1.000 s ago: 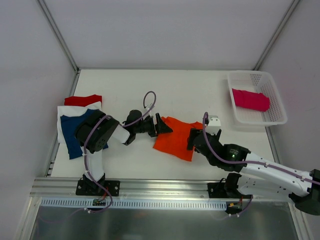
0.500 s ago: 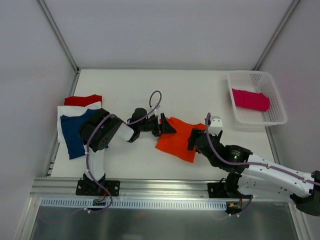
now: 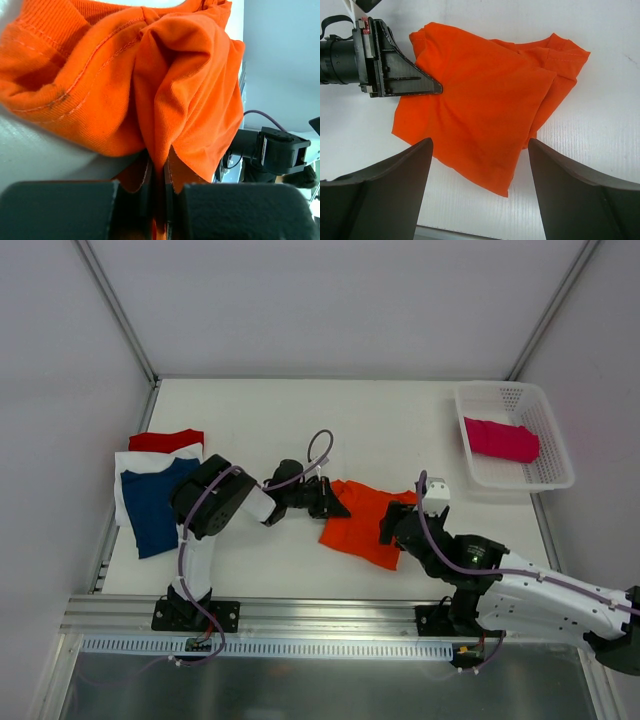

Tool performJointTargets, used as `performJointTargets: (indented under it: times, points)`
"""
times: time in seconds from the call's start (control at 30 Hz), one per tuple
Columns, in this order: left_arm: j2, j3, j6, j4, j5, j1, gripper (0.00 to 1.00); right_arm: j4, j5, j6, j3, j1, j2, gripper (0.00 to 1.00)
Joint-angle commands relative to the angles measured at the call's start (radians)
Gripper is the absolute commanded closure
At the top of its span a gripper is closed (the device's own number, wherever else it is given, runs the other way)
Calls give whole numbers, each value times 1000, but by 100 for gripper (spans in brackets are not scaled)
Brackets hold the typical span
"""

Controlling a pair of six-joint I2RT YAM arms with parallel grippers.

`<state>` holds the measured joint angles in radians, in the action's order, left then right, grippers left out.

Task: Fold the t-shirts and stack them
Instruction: Neatly place the folded tshirt to the corner

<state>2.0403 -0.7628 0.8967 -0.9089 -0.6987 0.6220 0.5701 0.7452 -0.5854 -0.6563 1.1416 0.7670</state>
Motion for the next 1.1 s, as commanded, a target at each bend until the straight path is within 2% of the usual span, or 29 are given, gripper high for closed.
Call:
performJointTargets:
  times: [0.0, 0.1, 0.13, 0.17, 0.23, 0.27, 0.33, 0.57, 0.83, 1.07]
  points:
    - [9, -10, -50, 48, 10, 18, 100, 17, 26, -24, 6, 6, -26, 20]
    - [-31, 5, -79, 96, 40, 18, 100, 22, 26, -27, 11, 6, -34, 20]
    - [-96, 13, -105, 146, 94, 18, 100, 27, 28, -28, 11, 7, -38, 20]
    - [-136, 11, -132, 207, 119, 16, 100, 27, 26, -27, 12, 7, -38, 20]
    - [-268, -24, -234, 449, 186, 18, 100, 25, 29, -28, 15, 7, -41, 20]
    - [-307, -45, -263, 540, 271, 16, 100, 21, 31, -27, 18, 7, -41, 20]
    - [-394, -102, -330, 754, 356, 16, 100, -2, 28, -25, 26, 7, -38, 20]
    - [-520, -138, -328, 1083, 565, -25, 100, -45, 2, -8, 32, 7, -15, 20]
    - [-655, -84, -295, 1281, 734, -76, 100, -107, -3, 44, 40, 7, -35, 20]
    - [-785, -36, -297, 1378, 772, -184, 100, -156, -20, 88, 44, 7, -32, 19]
